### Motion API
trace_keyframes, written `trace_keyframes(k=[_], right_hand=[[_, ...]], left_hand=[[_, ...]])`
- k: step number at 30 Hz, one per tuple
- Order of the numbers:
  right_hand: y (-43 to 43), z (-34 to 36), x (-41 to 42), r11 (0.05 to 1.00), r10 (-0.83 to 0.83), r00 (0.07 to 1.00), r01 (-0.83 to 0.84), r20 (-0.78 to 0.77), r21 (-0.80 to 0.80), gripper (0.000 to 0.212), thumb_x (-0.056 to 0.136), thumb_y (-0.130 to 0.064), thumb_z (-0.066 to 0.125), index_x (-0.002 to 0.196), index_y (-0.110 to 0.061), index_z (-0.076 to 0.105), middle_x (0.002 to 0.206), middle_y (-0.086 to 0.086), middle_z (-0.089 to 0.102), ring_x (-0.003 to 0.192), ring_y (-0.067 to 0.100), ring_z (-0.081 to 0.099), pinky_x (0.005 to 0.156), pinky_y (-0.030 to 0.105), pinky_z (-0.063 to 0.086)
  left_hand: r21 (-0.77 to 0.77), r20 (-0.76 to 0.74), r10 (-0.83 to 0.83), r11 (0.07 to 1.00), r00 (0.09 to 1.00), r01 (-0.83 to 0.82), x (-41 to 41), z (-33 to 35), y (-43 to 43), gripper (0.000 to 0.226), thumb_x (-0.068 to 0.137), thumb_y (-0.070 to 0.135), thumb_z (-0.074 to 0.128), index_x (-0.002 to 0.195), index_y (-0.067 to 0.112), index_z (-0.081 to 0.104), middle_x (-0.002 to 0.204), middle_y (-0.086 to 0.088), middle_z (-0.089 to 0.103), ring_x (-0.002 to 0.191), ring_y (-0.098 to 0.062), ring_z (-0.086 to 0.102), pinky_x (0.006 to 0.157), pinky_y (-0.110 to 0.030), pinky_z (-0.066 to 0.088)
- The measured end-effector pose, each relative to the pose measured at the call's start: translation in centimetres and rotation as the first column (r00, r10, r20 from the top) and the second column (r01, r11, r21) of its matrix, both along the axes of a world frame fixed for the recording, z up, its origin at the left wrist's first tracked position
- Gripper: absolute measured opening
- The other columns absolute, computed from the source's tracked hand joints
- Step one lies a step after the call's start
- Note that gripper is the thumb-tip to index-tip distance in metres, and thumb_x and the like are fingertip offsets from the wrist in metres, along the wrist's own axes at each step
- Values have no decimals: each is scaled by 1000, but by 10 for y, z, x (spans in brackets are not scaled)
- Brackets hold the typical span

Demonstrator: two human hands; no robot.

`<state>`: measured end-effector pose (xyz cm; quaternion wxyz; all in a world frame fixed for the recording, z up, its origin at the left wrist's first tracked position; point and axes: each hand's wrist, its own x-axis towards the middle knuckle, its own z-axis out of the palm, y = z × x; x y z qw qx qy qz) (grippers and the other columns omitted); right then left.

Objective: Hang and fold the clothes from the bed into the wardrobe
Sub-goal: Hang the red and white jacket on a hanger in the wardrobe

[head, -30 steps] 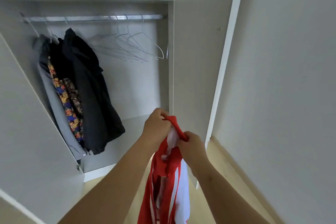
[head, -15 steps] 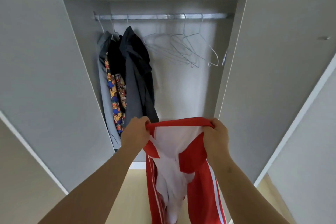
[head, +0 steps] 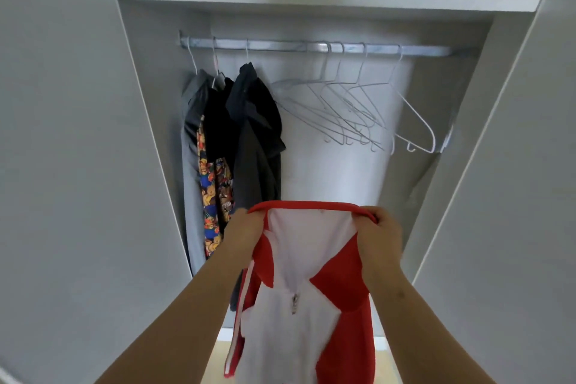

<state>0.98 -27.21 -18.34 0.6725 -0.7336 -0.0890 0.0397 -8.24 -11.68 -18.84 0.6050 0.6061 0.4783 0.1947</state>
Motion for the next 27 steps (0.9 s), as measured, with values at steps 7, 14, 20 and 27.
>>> trace_keyframes(k=[7, 14, 20, 27], right_hand=[[88, -2, 26, 1000, 19, 1000, -19, -10, -13, 27, 86, -8, 53, 73, -31, 61, 78, -10, 61, 77, 10, 55, 70, 27, 46], [136, -7, 56, 986, 141, 988, -146, -61, -84, 28, 81, 3, 53, 79, -23, 63, 77, -6, 61, 69, 12, 54, 55, 19, 40], [170, 2, 96, 966, 255, 966, -256, -37, -27, 24, 83, -4, 53, 77, -23, 66, 79, -11, 65, 70, 9, 58, 59, 19, 40], [204, 32, 196, 986, 152, 971, -137, 185, -93, 20, 86, -12, 50, 92, -24, 65, 84, -9, 63, 65, 0, 54, 56, 16, 37]], left_hand=[[-96, 202, 53, 995, 978, -34, 25, 15, 86, 25, 96, 29, 46, 114, 14, 53, 97, -12, 61, 87, -28, 59, 82, -40, 50], [-264, 407, 223, 957, 886, -120, 62, 34, 122, 16, 95, 23, 48, 80, 21, 55, 74, -3, 57, 66, -15, 54, 48, -24, 45], [-257, 534, 234, 960, 813, -107, 100, 52, 139, 24, 94, 12, 45, 75, 17, 58, 49, 3, 62, 53, -14, 60, 50, -23, 47], [-301, 448, 227, 949, 865, -93, 176, 82, 155, 24, 93, 9, 43, 76, 10, 60, 72, -10, 60, 64, -22, 56, 64, -31, 48]])
